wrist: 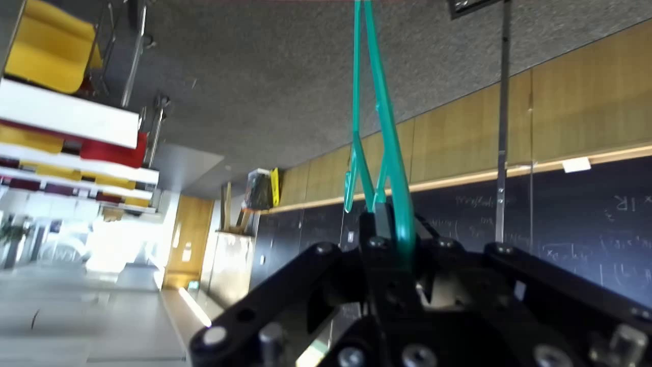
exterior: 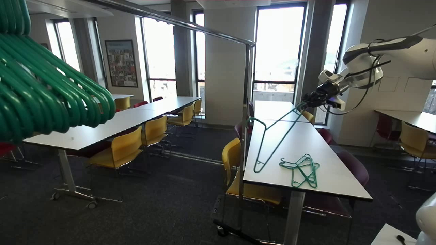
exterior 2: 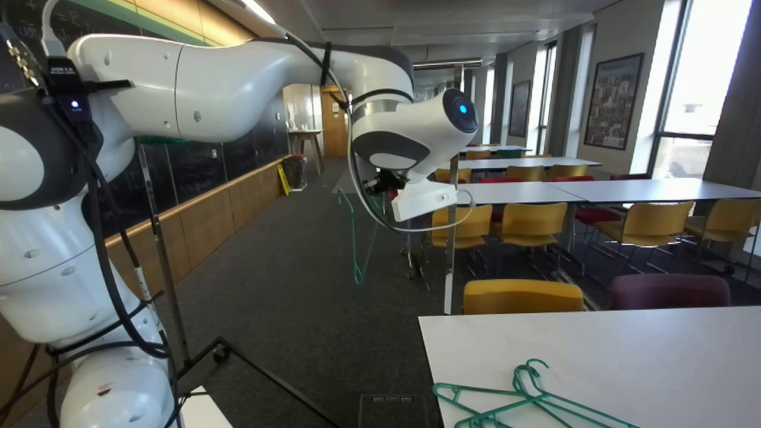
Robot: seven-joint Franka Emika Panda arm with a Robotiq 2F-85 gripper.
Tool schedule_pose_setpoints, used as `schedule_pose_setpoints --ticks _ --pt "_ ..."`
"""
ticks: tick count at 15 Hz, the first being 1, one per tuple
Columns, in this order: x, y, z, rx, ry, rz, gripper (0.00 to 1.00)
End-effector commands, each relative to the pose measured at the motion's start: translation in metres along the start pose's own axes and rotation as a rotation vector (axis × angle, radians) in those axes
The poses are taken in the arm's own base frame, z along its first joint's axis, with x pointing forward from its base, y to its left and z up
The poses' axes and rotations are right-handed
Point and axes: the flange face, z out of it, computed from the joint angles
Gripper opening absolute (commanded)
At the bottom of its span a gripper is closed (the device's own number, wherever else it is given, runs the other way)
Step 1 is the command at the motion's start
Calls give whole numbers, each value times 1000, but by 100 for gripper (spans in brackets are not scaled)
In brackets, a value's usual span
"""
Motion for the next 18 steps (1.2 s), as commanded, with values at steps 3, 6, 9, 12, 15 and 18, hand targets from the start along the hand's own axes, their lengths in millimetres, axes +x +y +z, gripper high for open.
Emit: schedule_pose_setpoints --ticks 3,6,9,12,15,18 --pt "-32 1 -42 28 -308 119 2" --pt "-46 20 -73 -15 -485 82 2" --pt "-47 46 -105 -68 -645 28 2" --pt "-42 69 -130 -122 -788 -30 2" --pt "-28 91 -142 -161 -915 -112 2" --pt "-34 86 -134 -153 -888 -89 7"
